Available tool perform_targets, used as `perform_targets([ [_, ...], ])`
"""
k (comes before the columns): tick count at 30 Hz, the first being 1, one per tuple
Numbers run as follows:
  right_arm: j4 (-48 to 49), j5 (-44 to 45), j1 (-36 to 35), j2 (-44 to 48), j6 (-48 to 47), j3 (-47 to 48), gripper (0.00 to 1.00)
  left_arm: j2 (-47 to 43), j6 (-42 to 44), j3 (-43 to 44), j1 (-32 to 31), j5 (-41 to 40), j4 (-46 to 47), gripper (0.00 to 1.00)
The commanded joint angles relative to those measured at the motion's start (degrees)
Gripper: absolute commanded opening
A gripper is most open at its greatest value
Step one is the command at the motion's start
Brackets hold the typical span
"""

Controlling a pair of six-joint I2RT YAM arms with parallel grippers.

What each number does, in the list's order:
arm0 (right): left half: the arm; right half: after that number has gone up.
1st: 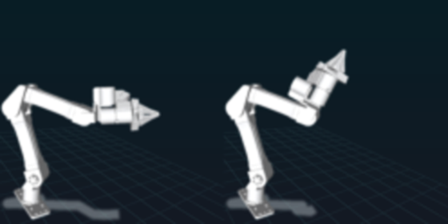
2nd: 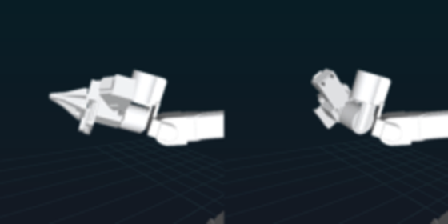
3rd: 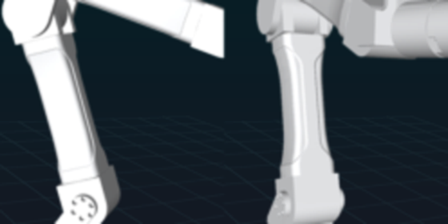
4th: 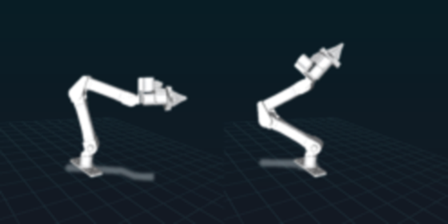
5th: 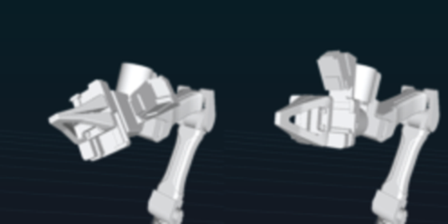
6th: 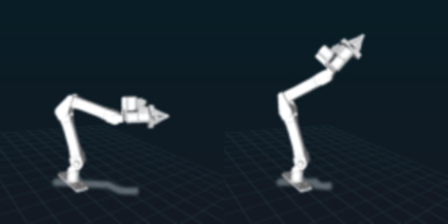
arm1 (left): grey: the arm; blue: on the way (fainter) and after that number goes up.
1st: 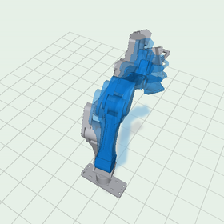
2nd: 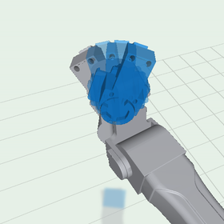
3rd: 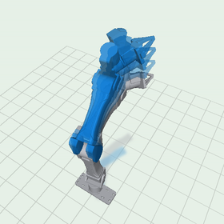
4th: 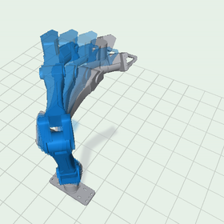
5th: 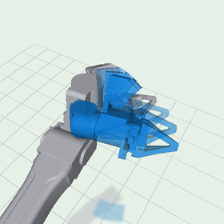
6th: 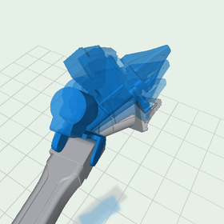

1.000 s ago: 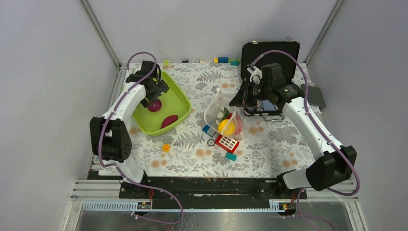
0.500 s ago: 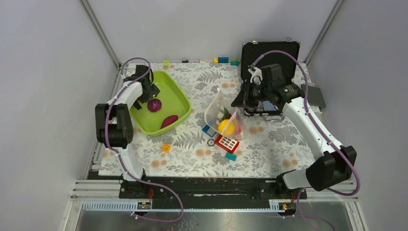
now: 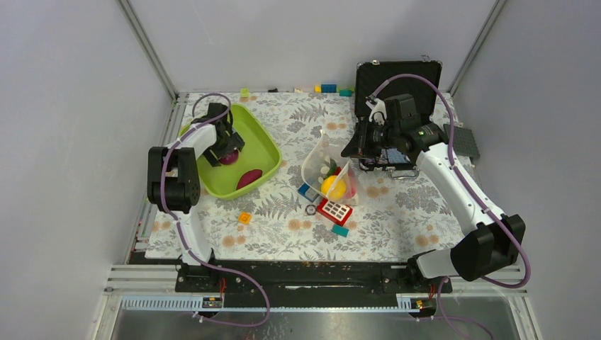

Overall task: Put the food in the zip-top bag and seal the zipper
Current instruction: Pick up the fake vegetable from the bin, then place the fake vegetable in the zipper food storage bag.

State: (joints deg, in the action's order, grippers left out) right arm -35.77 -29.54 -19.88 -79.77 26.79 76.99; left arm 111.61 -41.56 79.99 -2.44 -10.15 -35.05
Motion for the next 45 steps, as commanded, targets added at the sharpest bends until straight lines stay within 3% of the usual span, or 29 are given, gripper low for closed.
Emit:
perform_targets([
  [1,-0.3,0.5,-0.3,0.8,-0.7,1.7,0.14,0.0,1.8,-0.2,-1.4,0.2,0.7,0.82],
  [4,-0.3,0.0,-0.3,1.1,-0.6,1.6,0.14,0.1,2.6,0.6,-1.3,-1.0,0.2,0.62],
  [8,-0.3,-0.2,-0.4,2.0,-0.7,0.8,0.14,0.0,4.6,3.0,-1.3,-1.9,-1.1,0.48],
  [16,-0.6,0.7,-0.4,3.7,-1.1,0.0,0.14,-10.3,6.0,2.0,-2.9,5.4,-0.5,0.30],
  [21,-0.8,0.2,-0.3,4.2,-1.2,0.2,0.14,-25.1,14.3,-3.0,-9.8,20.9,9.2,0.27],
  [27,0.2,-2.9,-0.3,4.7,-0.9,-0.3,0.14,-37.6,28.2,-9.5,-19.8,45.8,18.5,0.28],
  [32,0.9,-4.1,-0.3,4.9,-0.5,-0.7,0.14,-40.0,34.9,-8.6,-31.8,47.0,17.5,0.22],
  [35,1.1,-5.1,-0.3,4.9,-0.5,-0.9,0.14,-39.0,37.4,-7.0,-35.8,45.2,16.1,0.20],
  [40,2.1,-7.0,-0.4,5.4,0.0,-1.3,0.13,-33.9,38.0,-4.0,-37.7,44.9,13.2,0.20],
  [45,2.3,-7.5,-0.3,5.4,0.5,-0.9,0.14,-29.2,37.9,-1.8,-37.8,44.0,10.9,0.32],
])
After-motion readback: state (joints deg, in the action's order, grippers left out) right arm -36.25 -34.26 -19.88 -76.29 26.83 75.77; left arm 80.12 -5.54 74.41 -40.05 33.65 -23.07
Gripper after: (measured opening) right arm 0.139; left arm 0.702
